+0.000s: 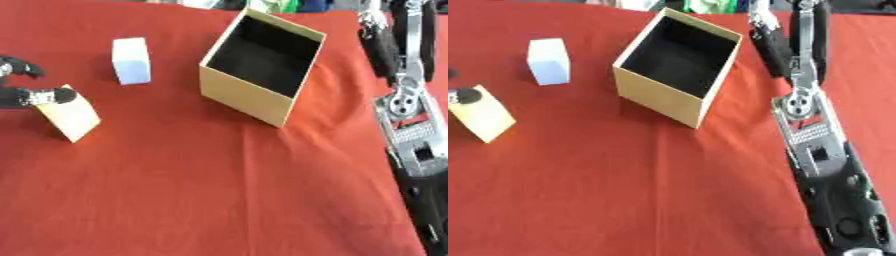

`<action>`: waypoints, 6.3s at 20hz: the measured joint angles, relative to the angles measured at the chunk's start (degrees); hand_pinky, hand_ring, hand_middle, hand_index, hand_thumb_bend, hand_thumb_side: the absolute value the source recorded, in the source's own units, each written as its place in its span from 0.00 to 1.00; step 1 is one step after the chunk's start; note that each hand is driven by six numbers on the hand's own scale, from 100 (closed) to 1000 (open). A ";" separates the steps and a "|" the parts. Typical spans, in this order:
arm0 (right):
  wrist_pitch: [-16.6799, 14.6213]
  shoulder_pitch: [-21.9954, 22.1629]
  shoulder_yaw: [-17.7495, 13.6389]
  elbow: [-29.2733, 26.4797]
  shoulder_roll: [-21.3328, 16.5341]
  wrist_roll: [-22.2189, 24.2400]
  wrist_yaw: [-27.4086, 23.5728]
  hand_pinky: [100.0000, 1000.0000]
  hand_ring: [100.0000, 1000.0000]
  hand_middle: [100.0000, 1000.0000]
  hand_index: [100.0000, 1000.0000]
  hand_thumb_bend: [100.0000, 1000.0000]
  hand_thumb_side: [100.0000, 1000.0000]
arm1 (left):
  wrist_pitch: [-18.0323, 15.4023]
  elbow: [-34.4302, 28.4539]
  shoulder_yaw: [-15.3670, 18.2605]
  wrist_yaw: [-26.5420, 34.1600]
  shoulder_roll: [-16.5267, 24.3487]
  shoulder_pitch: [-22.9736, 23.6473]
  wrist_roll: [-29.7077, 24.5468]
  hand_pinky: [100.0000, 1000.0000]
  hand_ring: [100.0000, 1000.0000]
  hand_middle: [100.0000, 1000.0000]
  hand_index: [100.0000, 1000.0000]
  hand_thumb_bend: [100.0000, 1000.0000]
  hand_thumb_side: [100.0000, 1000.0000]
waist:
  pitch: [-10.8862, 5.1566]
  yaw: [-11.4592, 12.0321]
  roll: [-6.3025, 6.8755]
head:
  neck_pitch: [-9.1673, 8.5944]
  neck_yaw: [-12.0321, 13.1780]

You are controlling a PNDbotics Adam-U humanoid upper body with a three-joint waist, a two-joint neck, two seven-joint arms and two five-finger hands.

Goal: Pick up objects on the table and place them in the box.

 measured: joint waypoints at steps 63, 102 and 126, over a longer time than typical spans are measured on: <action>-0.16 0.07 0.32 0.00 0.05 -0.28 -1.35 0.77 0.72 0.68 1.00 0.00 0.80 | -4.37 1.70 0.57 -3.98 -2.88 -2.99 -2.70 0.81 1.00 0.90 0.95 0.52 0.90 | 0.88 0.27 -0.36 | -0.51 -0.58; -0.27 0.50 0.32 0.00 0.52 -0.29 -1.90 0.77 0.72 0.68 1.00 0.00 0.81 | -4.29 8.78 -0.34 -10.89 -4.72 -1.95 -0.88 0.78 0.95 0.83 0.85 0.61 0.89 | 0.85 -0.07 -0.45 | -0.48 -0.47; -0.27 0.56 0.32 0.00 0.55 -0.29 -2.30 0.77 0.72 0.68 1.00 0.00 0.81 | -1.95 10.08 -0.35 -11.27 -5.90 -2.82 3.24 0.70 0.80 0.53 0.47 0.23 0.83 | 0.85 -0.46 -0.48 | -0.48 0.01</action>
